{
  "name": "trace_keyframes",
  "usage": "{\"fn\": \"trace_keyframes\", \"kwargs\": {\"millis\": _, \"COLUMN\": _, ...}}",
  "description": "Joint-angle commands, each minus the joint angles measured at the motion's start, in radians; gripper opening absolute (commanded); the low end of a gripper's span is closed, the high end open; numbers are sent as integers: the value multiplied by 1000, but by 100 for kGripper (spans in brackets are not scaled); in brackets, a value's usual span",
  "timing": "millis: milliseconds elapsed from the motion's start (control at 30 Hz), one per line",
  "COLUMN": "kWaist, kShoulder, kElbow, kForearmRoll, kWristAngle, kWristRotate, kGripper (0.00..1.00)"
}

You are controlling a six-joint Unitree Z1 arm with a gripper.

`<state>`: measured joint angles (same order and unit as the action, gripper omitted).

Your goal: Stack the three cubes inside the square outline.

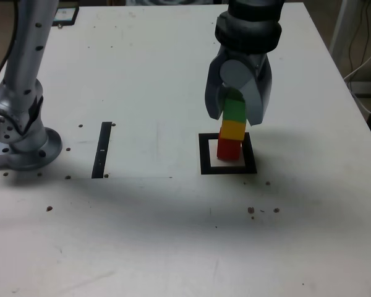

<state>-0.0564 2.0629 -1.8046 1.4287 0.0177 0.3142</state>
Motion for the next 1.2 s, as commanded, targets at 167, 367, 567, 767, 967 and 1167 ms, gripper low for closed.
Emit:
{"fn": "trace_keyframes", "kwargs": {"millis": 167, "kWaist": 3, "kShoulder": -11, "kElbow": 49, "kForearmRoll": -20, "kWristAngle": -34, "kWristRotate": 10, "kGripper": 83}}
{"fn": "trace_keyframes", "kwargs": {"millis": 367, "kWaist": 4, "kShoulder": -53, "kElbow": 98, "kForearmRoll": -51, "kWristAngle": -49, "kWristRotate": 10, "kGripper": 99}}
{"fn": "trace_keyframes", "kwargs": {"millis": 567, "kWaist": 4, "kShoulder": -110, "kElbow": 123, "kForearmRoll": -70, "kWristAngle": -50, "kWristRotate": 9, "kGripper": 99}}
{"fn": "trace_keyframes", "kwargs": {"millis": 767, "kWaist": 7, "kShoulder": -217, "kElbow": 117, "kForearmRoll": -48, "kWristAngle": -48, "kWristRotate": 9, "kGripper": 99}}
{"fn": "trace_keyframes", "kwargs": {"millis": 967, "kWaist": 50, "kShoulder": -347, "kElbow": 195, "kForearmRoll": -11, "kWristAngle": -16, "kWristRotate": 25, "kGripper": 99}}
{"fn": "trace_keyframes", "kwargs": {"millis": 1167, "kWaist": 101, "kShoulder": -459, "kElbow": 394, "kForearmRoll": -48, "kWristAngle": 30, "kWristRotate": 31, "kGripper": 99}}
